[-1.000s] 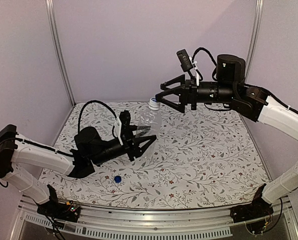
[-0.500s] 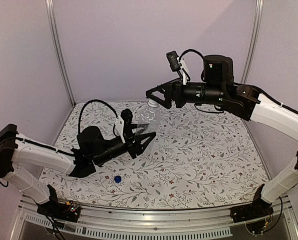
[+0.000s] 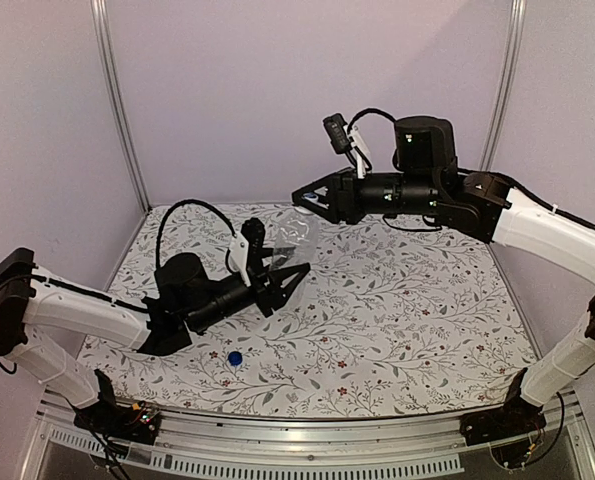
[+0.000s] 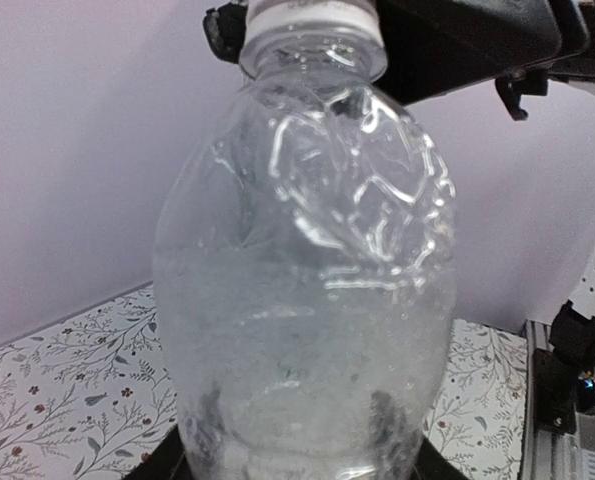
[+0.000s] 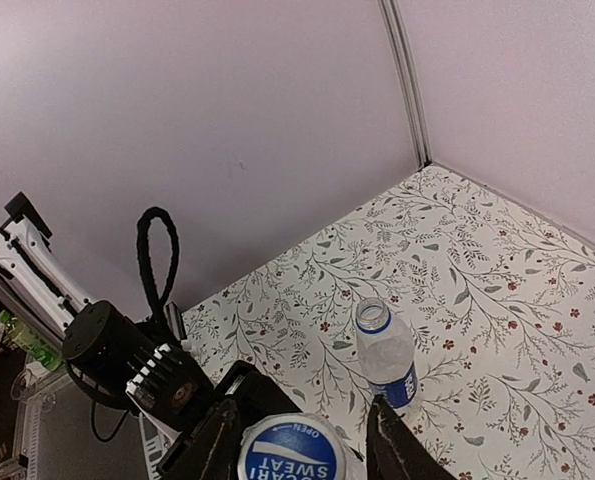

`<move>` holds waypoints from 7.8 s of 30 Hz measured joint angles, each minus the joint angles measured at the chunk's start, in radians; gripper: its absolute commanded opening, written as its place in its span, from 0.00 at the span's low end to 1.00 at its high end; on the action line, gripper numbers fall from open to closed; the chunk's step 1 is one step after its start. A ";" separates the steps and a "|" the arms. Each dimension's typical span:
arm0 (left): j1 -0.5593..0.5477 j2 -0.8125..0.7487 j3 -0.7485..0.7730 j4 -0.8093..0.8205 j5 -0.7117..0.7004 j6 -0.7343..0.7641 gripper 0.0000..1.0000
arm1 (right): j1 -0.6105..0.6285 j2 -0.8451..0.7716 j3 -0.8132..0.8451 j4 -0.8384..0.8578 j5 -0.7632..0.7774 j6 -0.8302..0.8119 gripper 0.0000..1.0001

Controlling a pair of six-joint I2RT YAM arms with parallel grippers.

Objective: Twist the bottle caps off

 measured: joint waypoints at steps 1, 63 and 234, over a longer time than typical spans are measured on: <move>0.000 0.000 0.000 -0.002 -0.002 0.001 0.47 | 0.000 0.000 0.000 0.001 -0.003 0.005 0.34; 0.031 0.025 -0.010 0.111 0.333 -0.069 0.44 | -0.116 -0.108 -0.053 0.018 -0.514 -0.282 0.90; -0.002 0.011 -0.010 0.026 -0.036 0.010 0.47 | 0.024 0.042 0.060 -0.039 0.007 -0.056 0.04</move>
